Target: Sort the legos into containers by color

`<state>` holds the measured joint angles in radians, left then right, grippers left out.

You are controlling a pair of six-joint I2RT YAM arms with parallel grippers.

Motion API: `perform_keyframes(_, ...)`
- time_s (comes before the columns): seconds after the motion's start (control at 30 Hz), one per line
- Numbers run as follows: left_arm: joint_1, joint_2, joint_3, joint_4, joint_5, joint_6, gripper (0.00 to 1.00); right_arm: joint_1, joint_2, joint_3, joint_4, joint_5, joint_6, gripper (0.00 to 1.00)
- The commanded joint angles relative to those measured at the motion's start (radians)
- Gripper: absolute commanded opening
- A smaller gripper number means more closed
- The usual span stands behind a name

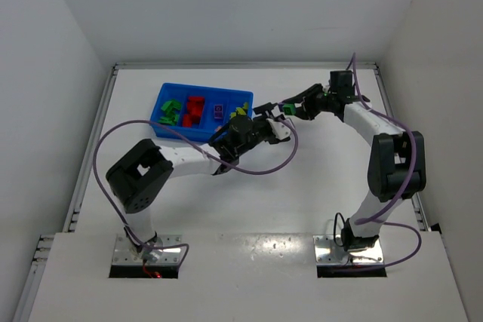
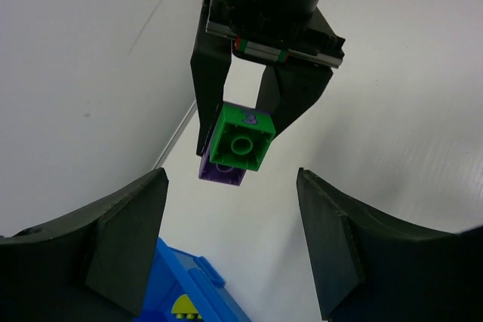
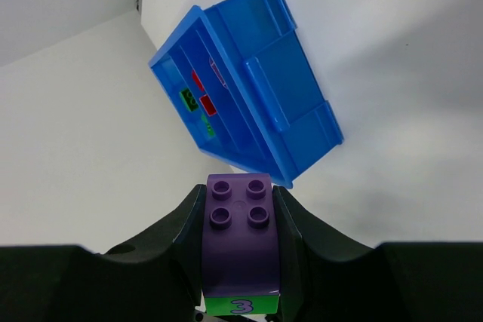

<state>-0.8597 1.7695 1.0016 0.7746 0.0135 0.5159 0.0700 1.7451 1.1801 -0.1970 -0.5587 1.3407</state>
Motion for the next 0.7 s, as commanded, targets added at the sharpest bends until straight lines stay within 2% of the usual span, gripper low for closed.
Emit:
perform_keyframes(0.0, -0.018, 0.024, 0.054, 0.061, 0.026, 0.006, 0.75, 0.005, -0.044, 0.018, -0.018, -0.027, 0.026, 0.0)
perform_keyframes(0.27, -0.018, 0.081, 0.108, 0.029, 0.057, 0.024, 0.75, 0.014, -0.035, 0.046, -0.018, -0.037, 0.044, 0.0)
perform_keyframes(0.67, -0.009, 0.15, 0.186, 0.011, 0.068, 0.053, 0.6, 0.033, -0.007, 0.089, -0.07, -0.037, 0.044, 0.0)
